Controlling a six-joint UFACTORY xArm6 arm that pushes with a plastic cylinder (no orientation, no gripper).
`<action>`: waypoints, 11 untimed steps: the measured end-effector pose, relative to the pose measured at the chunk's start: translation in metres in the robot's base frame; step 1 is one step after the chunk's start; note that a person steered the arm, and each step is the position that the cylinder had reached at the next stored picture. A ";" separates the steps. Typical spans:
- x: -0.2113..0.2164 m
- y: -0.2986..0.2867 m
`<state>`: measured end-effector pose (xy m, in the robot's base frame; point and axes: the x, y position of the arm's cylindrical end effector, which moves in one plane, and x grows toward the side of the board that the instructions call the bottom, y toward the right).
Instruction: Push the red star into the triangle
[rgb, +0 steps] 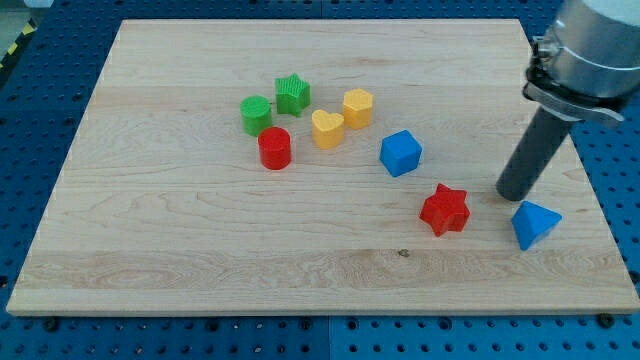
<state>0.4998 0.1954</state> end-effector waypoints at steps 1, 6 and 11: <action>0.009 -0.006; -0.032 -0.063; 0.044 -0.022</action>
<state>0.5438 0.1739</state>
